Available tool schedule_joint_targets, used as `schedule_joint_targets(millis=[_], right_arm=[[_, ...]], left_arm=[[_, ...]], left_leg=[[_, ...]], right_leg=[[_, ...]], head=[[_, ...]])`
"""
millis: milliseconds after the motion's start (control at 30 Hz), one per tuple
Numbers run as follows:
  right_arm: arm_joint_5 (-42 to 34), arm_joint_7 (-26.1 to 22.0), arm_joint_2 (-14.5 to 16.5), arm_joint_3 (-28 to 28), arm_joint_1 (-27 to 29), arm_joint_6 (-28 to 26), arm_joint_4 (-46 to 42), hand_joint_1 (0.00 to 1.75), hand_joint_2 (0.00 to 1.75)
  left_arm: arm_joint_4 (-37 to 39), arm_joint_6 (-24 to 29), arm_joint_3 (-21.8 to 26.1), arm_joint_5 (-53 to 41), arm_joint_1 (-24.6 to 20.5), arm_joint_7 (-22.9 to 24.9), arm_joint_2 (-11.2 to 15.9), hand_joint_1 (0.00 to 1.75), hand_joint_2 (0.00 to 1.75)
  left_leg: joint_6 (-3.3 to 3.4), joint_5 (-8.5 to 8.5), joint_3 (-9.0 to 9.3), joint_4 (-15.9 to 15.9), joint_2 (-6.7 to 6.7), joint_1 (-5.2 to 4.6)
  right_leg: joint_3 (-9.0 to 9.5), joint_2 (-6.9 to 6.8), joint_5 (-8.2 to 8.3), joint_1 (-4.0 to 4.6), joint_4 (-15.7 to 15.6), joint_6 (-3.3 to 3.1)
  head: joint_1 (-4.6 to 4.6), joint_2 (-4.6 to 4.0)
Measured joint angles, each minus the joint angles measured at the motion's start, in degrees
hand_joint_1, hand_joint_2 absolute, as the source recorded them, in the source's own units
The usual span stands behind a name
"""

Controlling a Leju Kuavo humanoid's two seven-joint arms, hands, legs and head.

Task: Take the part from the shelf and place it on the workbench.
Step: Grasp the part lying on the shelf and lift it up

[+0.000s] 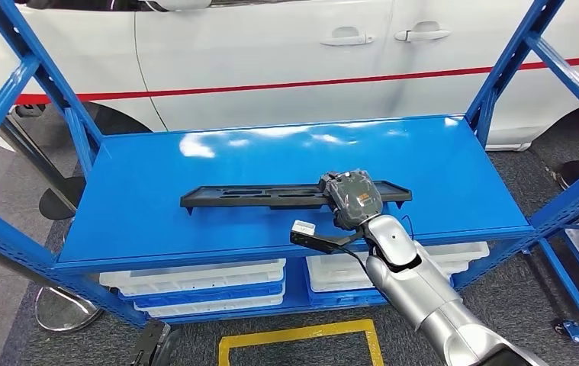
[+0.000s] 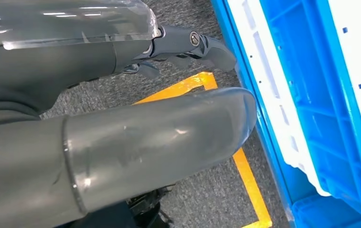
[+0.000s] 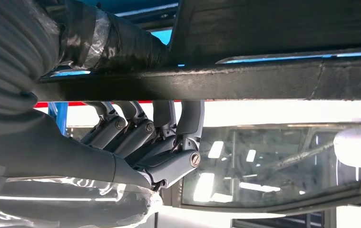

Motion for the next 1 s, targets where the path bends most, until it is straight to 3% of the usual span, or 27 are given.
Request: schedule_joint_targets(millis=[67,133,200,300,333,367,400,500,567,700,767,833,867,900,933,1000], right_arm=[[0.0,0.0,0.0,-0.2,-0.1,-0.1,-0.3,1.75,1.75],[-0.2,0.0,0.0,-0.5,-0.2,-0.5,-0.7,1.75,1.75],[-1.1,-0.2,0.0,-1.2,-0.2,-1.7,-1.8,1.75,1.75],[-2.4,-0.7,0.0,-2.7,-0.2,-4.5,-4.6,1.75,1.75],[-2.5,-0.9,0.0,-3.0,-0.1,-4.9,-5.5,1.75,1.75],[-2.5,-0.9,0.0,-3.3,0.0,-5.2,-6.2,1.75,1.75],[-2.5,-0.9,0.0,-3.5,0.2,-5.2,-6.8,1.75,1.75],[-2.5,-1.0,0.0,-3.9,0.4,-5.2,-8.2,1.75,1.75],[-2.5,-1.0,0.0,-4.0,0.4,-5.2,-8.9,1.75,1.75],[-2.5,-1.0,0.0,-4.3,0.5,-5.2,-9.7,1.75,1.75],[-2.5,-1.0,0.0,-4.5,0.5,-5.2,-10.0,1.75,1.75],[-2.5,-1.0,0.0,-4.6,0.7,-5.2,-10.1,1.75,1.75],[-2.5,-1.1,0.0,-4.6,0.9,-5.4,-10.1,1.75,1.75],[-2.6,-1.4,0.0,-4.6,1.2,-5.8,-10.1,1.75,1.75],[-2.7,-2.0,0.0,-4.7,1.4,-6.6,-10.3,1.75,1.75],[-3.1,-3.5,0.0,-5.0,1.7,-9.2,-11.7,1.75,1.75]], left_arm=[[-0.1,0.2,0.1,0.0,-0.2,0.0,0.0,0.0,0.0],[-0.2,0.8,0.4,0.0,-0.4,-0.1,0.0,0.0,0.0],[-0.3,2.1,0.7,-0.1,-0.6,-0.3,-0.1,0.0,0.0],[-0.5,4.1,1.3,0.0,-0.6,-0.3,-0.2,0.0,0.0],[-0.5,4.5,1.5,0.0,-0.5,-0.3,-0.3,0.0,0.0],[-0.5,4.7,1.7,0.0,-0.5,-0.3,-0.3,0.0,0.0],[-0.5,4.8,1.8,0.0,-0.5,-0.3,-0.3,0.0,0.0],[-0.6,4.8,2.1,0.0,-0.6,-0.3,-0.3,0.0,0.0],[-0.7,4.8,2.3,0.0,-0.6,-0.3,-0.4,0.0,0.0],[-0.7,4.9,2.4,0.0,-0.6,-0.3,-0.5,0.0,0.0],[-0.8,5.0,2.4,0.0,-0.7,-0.3,-0.5,0.0,0.0],[-0.8,5.0,2.5,0.0,-0.8,-0.3,-0.6,0.0,0.0],[-0.8,5.0,2.5,0.0,-0.7,-0.3,-0.6,0.0,0.0],[-0.8,5.2,2.5,0.0,-0.7,-0.4,-0.6,0.0,0.0],[-0.8,5.4,2.6,0.0,-0.7,-0.5,-0.6,0.0,0.0],[-0.8,6.2,2.8,0.2,-0.6,-1.0,-0.8,0.0,0.0]], left_leg=[[-0.57,-0.21,-0.25,0.4,-0.13,-0.21],[-1.17,-0.24,-0.35,0.4,-0.16,-0.22],[-1.82,-1.57,-1.11,2.1,-0.14,-0.04],[-2.61,-6.69,-5.46,11.7,-0.1,0.37],[-2.75,-7.65,-6.9,14.7,-0.1,0.47],[-2.82,-7.57,-7.59,16.1,-0.09,0.53],[-2.8,-6.4,-7.24,15.2,-0.09,0.56],[-2.29,-1.06,-2.3,4.3,-0.07,0.48],[-1.77,-0.23,-0.64,0.5,-0.12,0.22],[-0.55,0.04,-0.26,-0.3,-0.13,0.17],[0.14,0.28,0.03,-0.7,-0.03,0.3],[0.56,0.2,0.02,-0.7,0.03,0.15],[0.63,0.14,0.02,-0.6,0.02,0.07],[0.68,0.04,0.01,-0.5,-0.01,0.04],[0.66,-0.09,0.02,-0.3,-0.07,0.02],[0.38,-0.49,-0.02,0.1,-0.22,-0.06]], right_leg=[[1.21,0.02,0.28,0.15,-2.7,-0.45],[1.23,0.04,0.46,0.19,-3.0,-1.04],[1.36,0.0,0.73,0.02,-3.3,-1.69],[1.31,-0.03,0.83,-0.03,-3.5,-2.17],[1.29,-0.01,0.81,0.02,-3.5,-2.19],[1.3,0.01,0.79,0.04,-3.4,-2.19],[1.33,0.04,0.77,0.05,-3.4,-2.17],[1.4,0.1,0.64,0.12,-3.4,-1.81],[1.26,0.11,0.67,0.21,-3.4,-1.25],[1.01,0.09,0.18,0.06,-2.9,-0.01],[-1.09,0.07,-2.36,0.02,1.5,0.29],[-4.73,0.06,-5.33,0.06,8.5,0.39],[-6.04,0.05,-5.82,0.06,10.9,0.4],[-6.44,0.05,-5.26,0.06,11.4,0.37],[-5.79,0.04,-3.78,0.06,9.8,0.28],[-2.51,0.03,-0.22,0.13,2.9,-0.06]], head=[[-0.02,0.0],[-0.01,0.0],[-0.02,0.0],[-0.03,0.0],[-0.02,0.0],[-0.02,0.0],[-0.03,0.0],[-0.02,0.0],[-0.02,0.0],[0.0,0.0],[0.01,0.0],[0.01,0.0],[0.02,0.0],[0.01,0.0],[0.02,0.0],[0.02,0.0]])
